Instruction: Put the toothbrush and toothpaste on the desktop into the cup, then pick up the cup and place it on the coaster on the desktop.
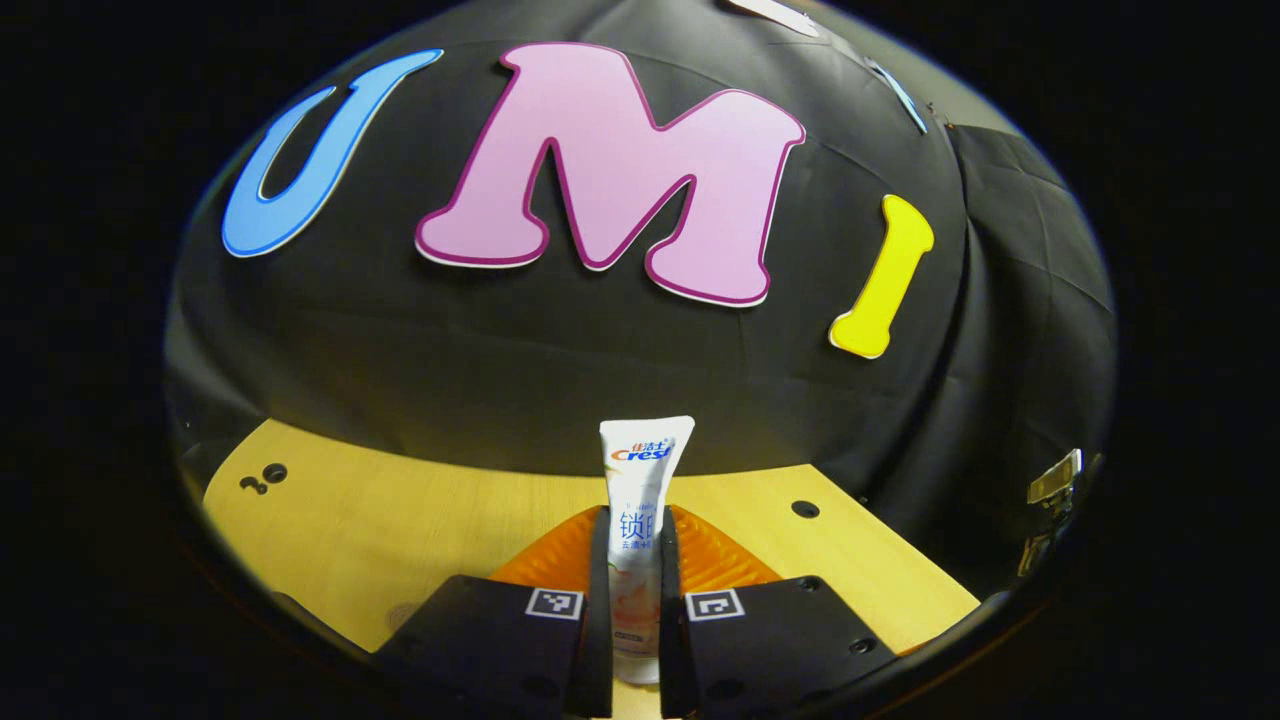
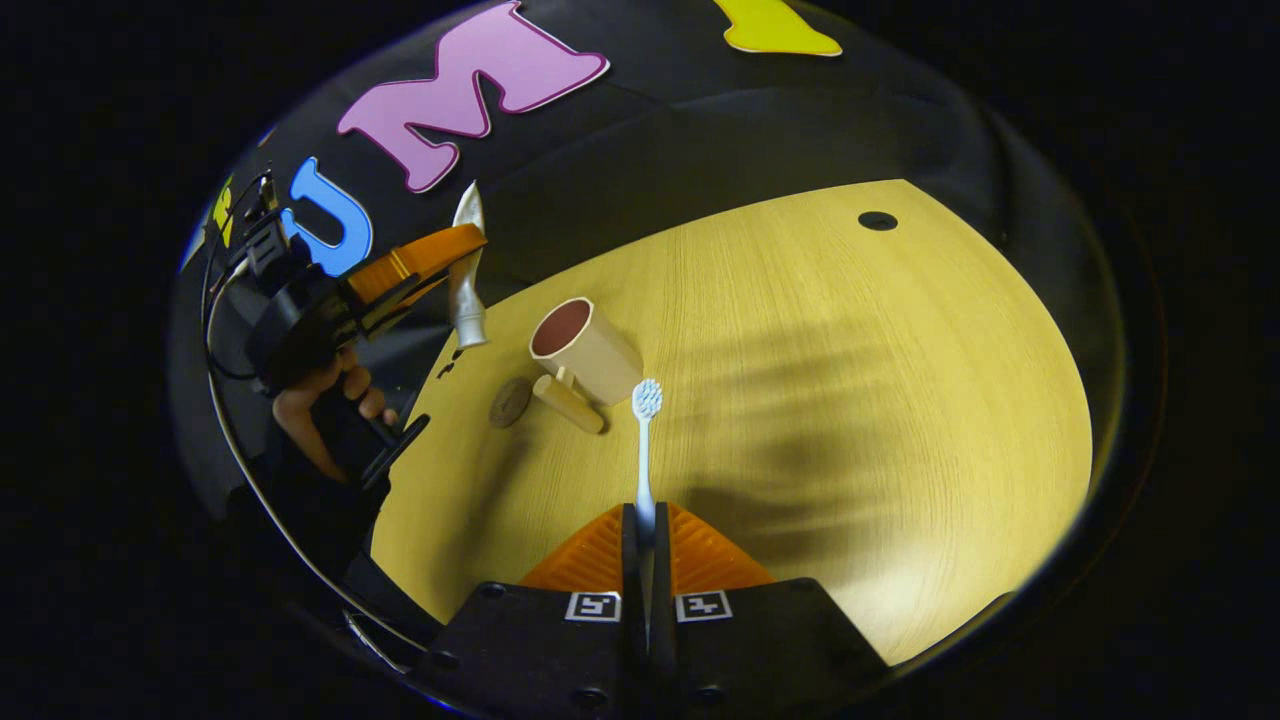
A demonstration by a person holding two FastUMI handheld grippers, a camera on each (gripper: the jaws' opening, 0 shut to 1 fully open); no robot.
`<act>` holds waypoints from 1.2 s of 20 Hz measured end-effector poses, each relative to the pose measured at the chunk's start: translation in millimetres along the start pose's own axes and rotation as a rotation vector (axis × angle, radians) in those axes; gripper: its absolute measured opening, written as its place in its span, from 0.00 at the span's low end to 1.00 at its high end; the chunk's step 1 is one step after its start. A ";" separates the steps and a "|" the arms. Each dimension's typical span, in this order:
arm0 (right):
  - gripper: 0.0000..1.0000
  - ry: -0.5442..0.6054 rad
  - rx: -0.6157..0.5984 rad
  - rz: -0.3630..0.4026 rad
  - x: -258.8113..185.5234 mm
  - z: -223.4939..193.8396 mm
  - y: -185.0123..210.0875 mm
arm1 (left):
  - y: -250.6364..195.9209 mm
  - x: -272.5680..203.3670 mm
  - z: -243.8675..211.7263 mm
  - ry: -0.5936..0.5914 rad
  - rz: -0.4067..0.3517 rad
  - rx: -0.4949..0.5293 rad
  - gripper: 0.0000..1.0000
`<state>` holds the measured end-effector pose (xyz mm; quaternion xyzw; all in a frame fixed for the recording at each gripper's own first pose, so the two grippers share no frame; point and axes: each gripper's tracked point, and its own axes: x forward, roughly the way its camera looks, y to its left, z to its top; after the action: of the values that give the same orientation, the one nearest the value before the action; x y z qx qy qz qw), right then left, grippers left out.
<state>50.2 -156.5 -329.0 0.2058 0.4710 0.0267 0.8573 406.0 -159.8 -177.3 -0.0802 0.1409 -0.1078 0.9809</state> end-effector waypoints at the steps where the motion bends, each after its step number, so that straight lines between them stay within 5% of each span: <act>1: 0.05 -0.004 -0.010 -0.001 0.7 -0.6 -2.4 | -1.4 10.3 -2.8 -0.007 -0.010 -0.001 0.23; 13: 0.05 -0.031 -0.010 0.057 14.2 4.4 4.4 | 6.1 52.6 -56.3 -0.026 -0.046 -0.079 0.24; 20: 0.05 -0.059 -0.004 0.054 26.4 18.4 1.5 | 1.7 43.6 -82.7 -0.009 -0.061 -0.009 0.31; 24: 0.05 -0.111 -0.002 0.065 27.2 42.4 8.3 | 9.0 28.3 -72.5 -0.037 -0.020 0.046 0.69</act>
<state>101.3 -156.3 -327.6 0.2211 0.4158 0.0435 0.8811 412.9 -167.0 -255.1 -0.0608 0.1195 -0.1193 0.9838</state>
